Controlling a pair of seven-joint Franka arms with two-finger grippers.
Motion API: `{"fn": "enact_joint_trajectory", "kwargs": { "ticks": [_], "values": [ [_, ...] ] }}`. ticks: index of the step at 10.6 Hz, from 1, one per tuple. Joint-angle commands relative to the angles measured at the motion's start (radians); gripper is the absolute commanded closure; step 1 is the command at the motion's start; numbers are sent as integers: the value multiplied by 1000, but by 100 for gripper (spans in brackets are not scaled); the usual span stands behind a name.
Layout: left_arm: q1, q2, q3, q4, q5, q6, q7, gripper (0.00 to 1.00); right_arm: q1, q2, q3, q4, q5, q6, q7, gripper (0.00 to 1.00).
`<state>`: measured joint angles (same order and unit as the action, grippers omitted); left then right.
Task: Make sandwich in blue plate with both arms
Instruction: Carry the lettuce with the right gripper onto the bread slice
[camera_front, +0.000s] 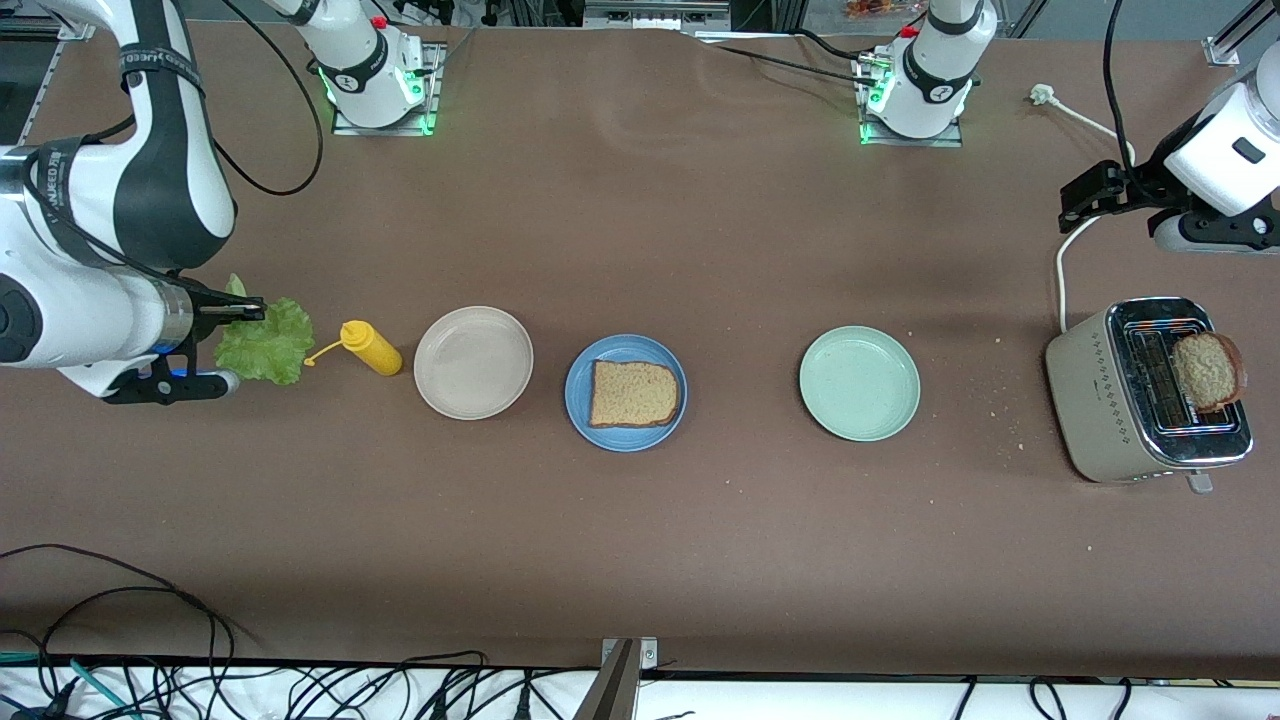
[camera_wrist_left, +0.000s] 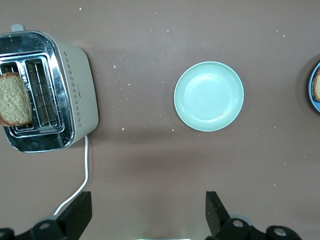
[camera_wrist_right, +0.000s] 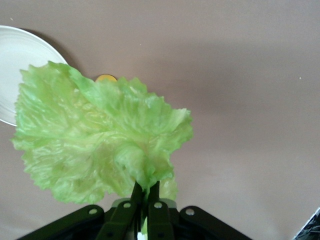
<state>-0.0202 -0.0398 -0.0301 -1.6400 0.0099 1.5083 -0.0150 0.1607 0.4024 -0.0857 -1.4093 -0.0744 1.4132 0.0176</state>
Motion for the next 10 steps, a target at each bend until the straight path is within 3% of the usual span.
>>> {"fn": "enact_joint_trajectory", "kwargs": {
  "ticks": [1,5,8,10],
  "values": [
    [0,11,-5,28,22,-14,1,0,84,15,3,84,39,-68,161,95],
    [0,11,-5,28,22,-14,3,0,183,47,1,84,254,5,277,95],
    [11,12,-4,28,22,-14,9,0,350,120,3,82,260,148,430,95],
    [14,20,-1,26,22,-14,12,0,399,188,7,82,316,267,467,95]
  ]
}}
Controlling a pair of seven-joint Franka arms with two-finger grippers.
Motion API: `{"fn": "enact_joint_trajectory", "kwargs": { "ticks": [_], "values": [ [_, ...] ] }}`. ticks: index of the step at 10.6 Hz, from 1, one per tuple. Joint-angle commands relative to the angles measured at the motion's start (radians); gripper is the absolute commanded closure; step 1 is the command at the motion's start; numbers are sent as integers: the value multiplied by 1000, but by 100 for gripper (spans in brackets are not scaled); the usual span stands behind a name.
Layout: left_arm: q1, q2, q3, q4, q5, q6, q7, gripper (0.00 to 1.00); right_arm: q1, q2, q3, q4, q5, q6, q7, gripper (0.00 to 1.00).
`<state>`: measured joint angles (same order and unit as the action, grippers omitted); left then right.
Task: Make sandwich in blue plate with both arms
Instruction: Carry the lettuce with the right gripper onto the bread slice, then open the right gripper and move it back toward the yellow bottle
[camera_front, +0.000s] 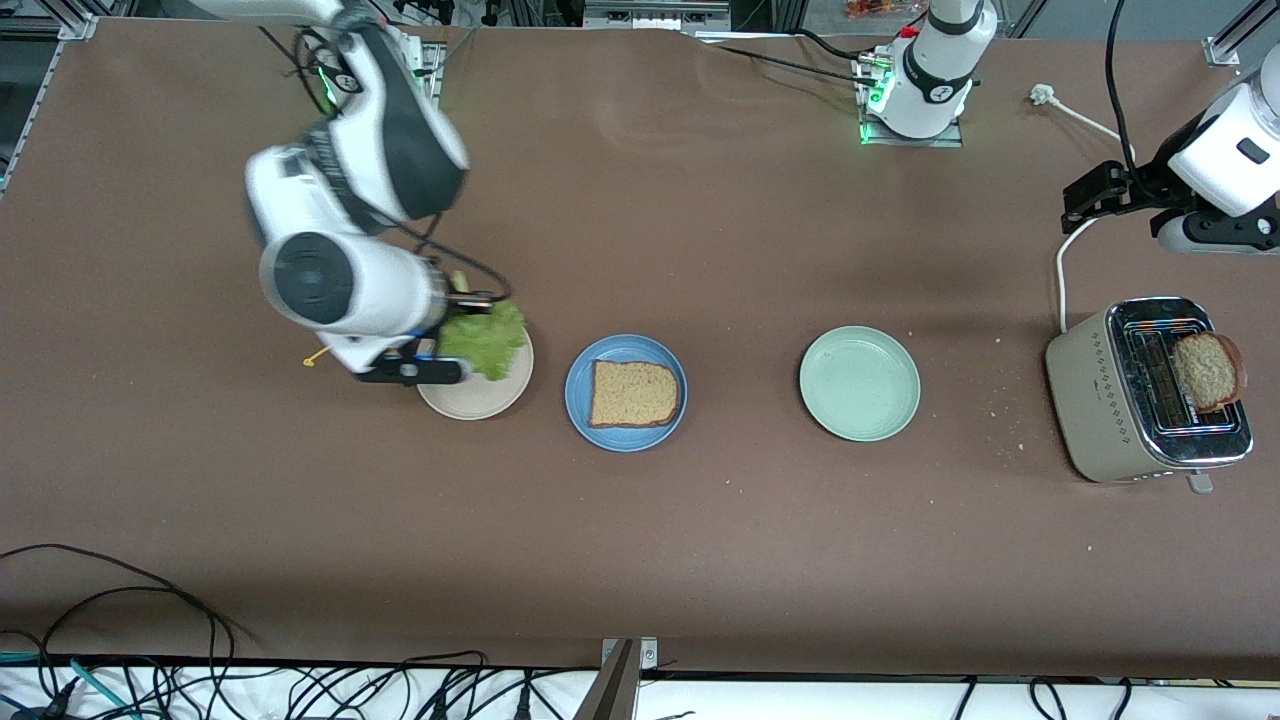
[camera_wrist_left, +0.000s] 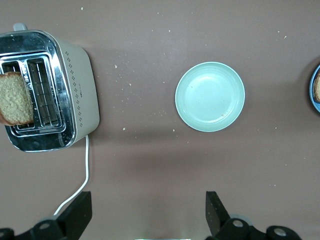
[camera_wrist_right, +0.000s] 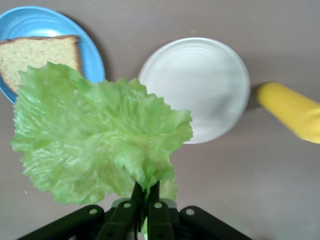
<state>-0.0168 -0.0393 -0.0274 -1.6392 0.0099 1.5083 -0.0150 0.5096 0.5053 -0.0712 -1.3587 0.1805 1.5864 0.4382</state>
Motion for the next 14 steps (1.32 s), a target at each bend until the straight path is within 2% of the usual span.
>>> {"fn": "enact_joint_trajectory", "kwargs": {
  "ticks": [1,3,6,8,9,10,11,14],
  "values": [
    [12,21,0,25,22,-14,12,0,70,114,-7,32,97,153,36,95],
    [12,21,1,25,22,-14,12,0,113,168,-6,32,123,313,30,95],
    [9,21,-2,27,22,-14,6,0,162,251,-4,30,129,466,33,95],
    [8,21,-3,28,22,-14,4,0,179,283,10,27,128,501,34,94],
    [8,21,-5,29,22,-14,4,0,181,295,14,27,129,506,31,87],
    [8,21,-5,29,22,-14,4,0,181,303,14,27,129,526,37,56],
    [8,21,-5,29,22,-14,4,0,182,308,16,26,128,541,34,1],
    [9,21,-5,29,22,-14,4,0,204,286,8,32,114,532,28,0]
  ]
}}
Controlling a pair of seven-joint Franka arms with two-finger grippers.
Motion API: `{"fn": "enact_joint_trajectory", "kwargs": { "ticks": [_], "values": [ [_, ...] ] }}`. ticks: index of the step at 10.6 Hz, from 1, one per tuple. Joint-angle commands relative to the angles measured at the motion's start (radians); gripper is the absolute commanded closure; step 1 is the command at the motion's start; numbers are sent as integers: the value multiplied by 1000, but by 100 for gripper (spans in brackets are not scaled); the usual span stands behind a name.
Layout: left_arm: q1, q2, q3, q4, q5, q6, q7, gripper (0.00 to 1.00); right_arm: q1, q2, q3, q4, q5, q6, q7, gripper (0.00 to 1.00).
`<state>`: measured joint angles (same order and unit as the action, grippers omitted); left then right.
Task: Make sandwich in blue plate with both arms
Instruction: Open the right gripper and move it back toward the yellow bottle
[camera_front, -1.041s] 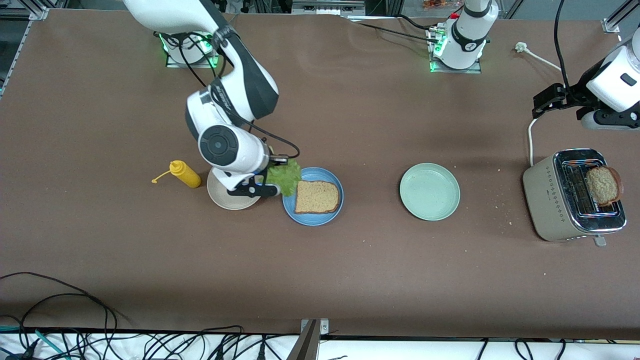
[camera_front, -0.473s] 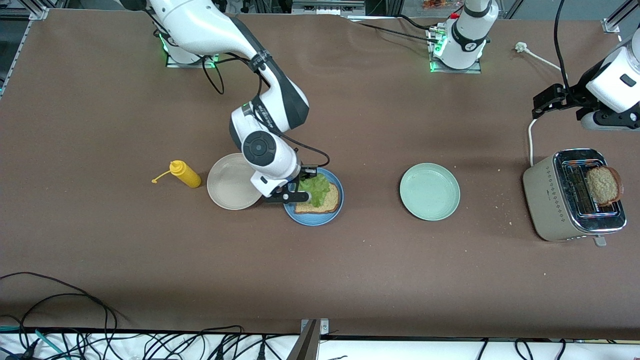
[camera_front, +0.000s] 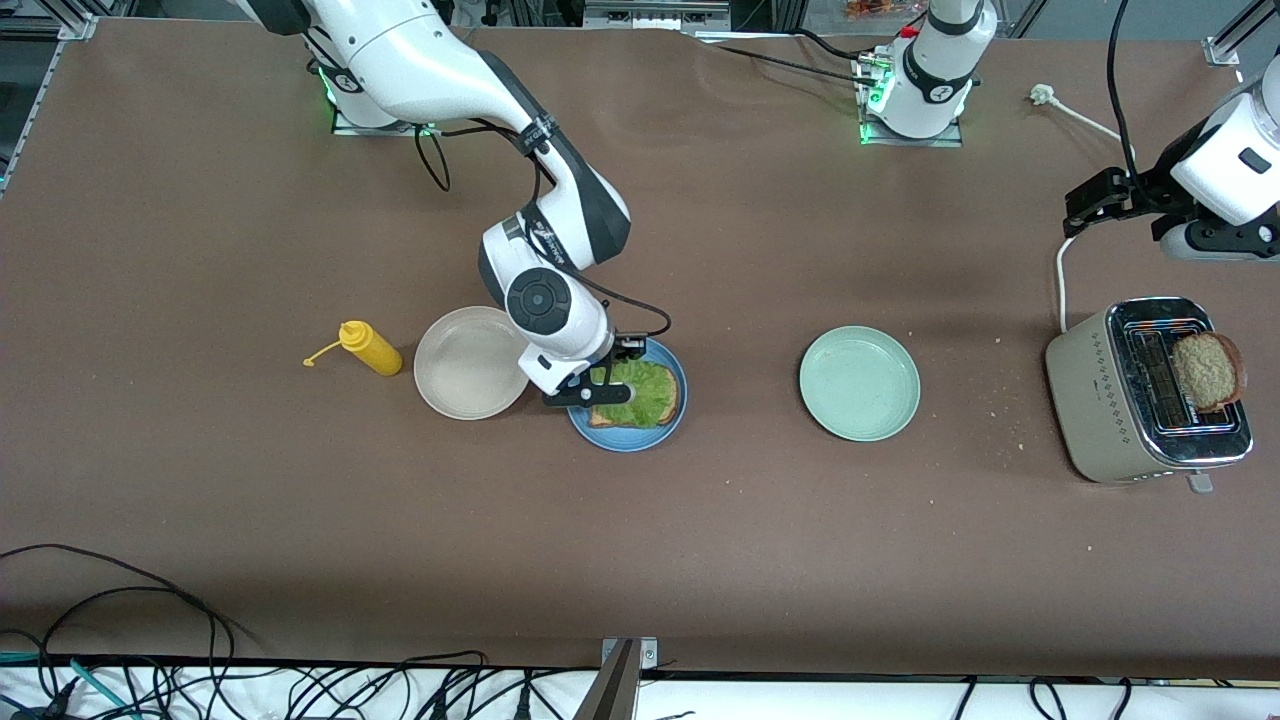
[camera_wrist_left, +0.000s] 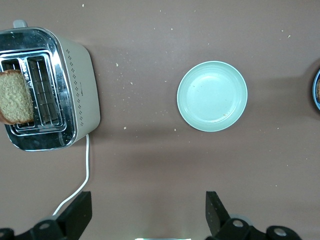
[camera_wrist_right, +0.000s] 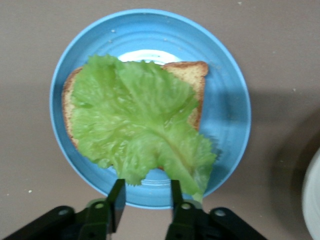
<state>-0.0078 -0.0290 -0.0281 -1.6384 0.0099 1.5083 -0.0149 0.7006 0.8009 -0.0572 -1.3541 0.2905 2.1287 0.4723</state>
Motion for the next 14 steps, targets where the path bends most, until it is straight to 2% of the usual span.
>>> {"fn": "enact_joint_trajectory", "kwargs": {
  "ticks": [1,4,6,7,9,11,12,14],
  "values": [
    [0,11,-4,28,22,-14,4,0,8,-46,-22,20,1,-30,-9,0],
    [-1,11,-4,26,22,-14,16,0,7,-147,-119,20,-23,-261,-40,0],
    [0,12,-1,26,22,-14,18,0,7,-221,-173,-2,-80,-389,-113,0],
    [2,12,0,25,21,-14,16,0,8,-279,-197,-61,-85,-426,-173,0],
    [3,18,4,25,21,-14,15,0,8,-446,-266,-257,-90,-431,-336,0],
    [3,20,4,26,21,-14,15,0,7,-604,-381,-443,-96,-454,-551,0],
    [3,21,4,26,21,-14,15,0,8,-656,-459,-514,-115,-454,-687,0],
    [17,23,4,26,19,-14,15,0,7,-668,-634,-548,-123,-458,-1031,0]
  ]
}}
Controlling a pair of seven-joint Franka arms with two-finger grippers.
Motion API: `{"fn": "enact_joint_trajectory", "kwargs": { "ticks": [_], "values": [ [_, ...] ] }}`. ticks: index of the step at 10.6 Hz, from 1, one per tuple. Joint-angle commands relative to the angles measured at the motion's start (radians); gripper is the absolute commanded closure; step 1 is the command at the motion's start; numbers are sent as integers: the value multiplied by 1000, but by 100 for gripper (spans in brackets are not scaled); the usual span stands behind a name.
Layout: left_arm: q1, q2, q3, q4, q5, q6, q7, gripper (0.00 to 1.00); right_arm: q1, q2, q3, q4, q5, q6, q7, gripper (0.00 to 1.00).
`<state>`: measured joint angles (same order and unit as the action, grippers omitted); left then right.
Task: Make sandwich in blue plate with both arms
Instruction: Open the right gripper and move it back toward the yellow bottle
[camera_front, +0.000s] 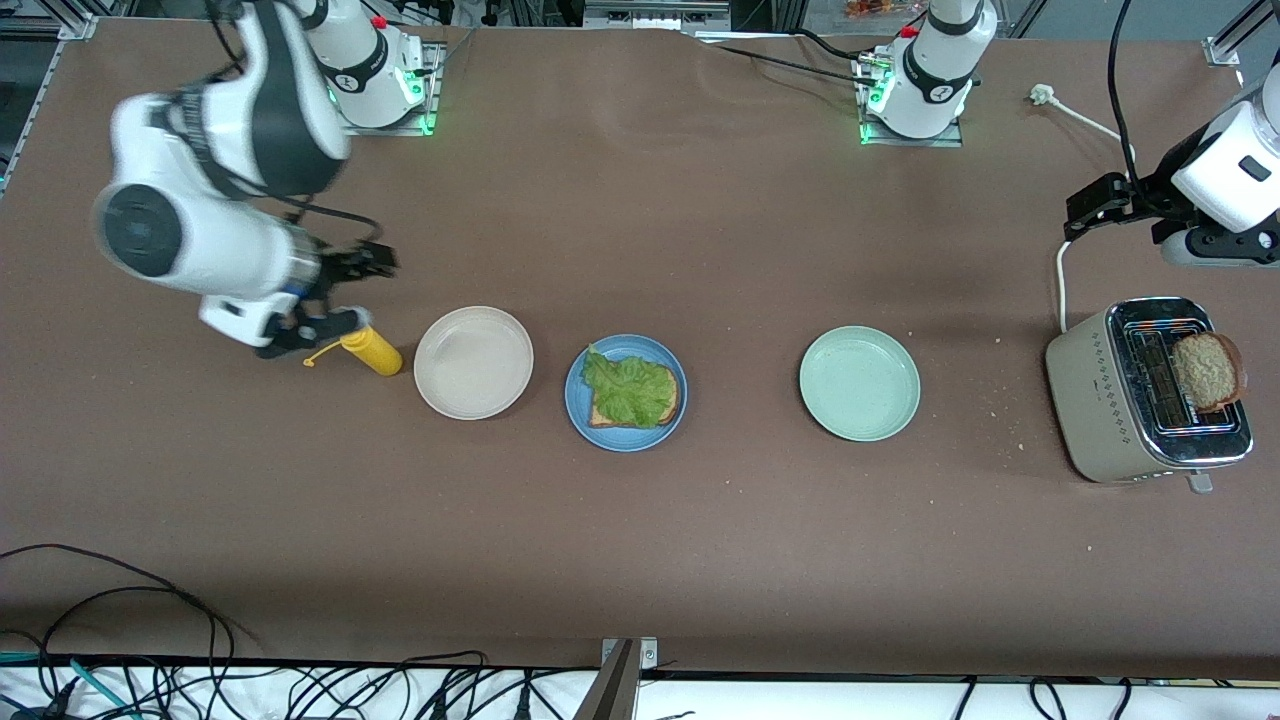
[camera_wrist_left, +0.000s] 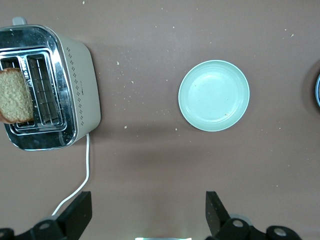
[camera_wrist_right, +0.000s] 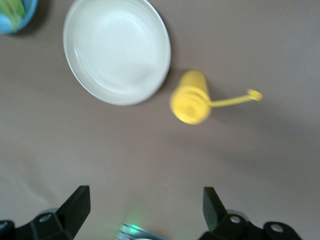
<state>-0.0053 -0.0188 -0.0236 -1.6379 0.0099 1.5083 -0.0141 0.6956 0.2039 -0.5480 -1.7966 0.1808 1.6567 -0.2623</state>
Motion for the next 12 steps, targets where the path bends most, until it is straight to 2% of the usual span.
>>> {"fn": "enact_joint_trajectory", "kwargs": {
  "ticks": [1,2,4,5,8,12],
  "values": [
    [18,13,-2,26,16,-14,14,0,9,-54,-200,-109,-12,17,-421,0],
    [28,14,-1,26,-5,-14,16,0,4,-40,-248,-113,-4,28,-533,0],
    [34,14,-1,26,-8,-14,16,0,-71,1,-260,-118,41,49,-708,0],
    [34,14,-1,26,-8,-14,16,0,-97,37,-260,-118,99,52,-795,0],
    [34,14,-2,26,-8,-14,17,0,-226,181,-259,-116,346,52,-1217,0],
    [33,14,-2,26,-7,-14,17,0,-295,360,-254,-113,644,17,-1657,0]
  ]
}}
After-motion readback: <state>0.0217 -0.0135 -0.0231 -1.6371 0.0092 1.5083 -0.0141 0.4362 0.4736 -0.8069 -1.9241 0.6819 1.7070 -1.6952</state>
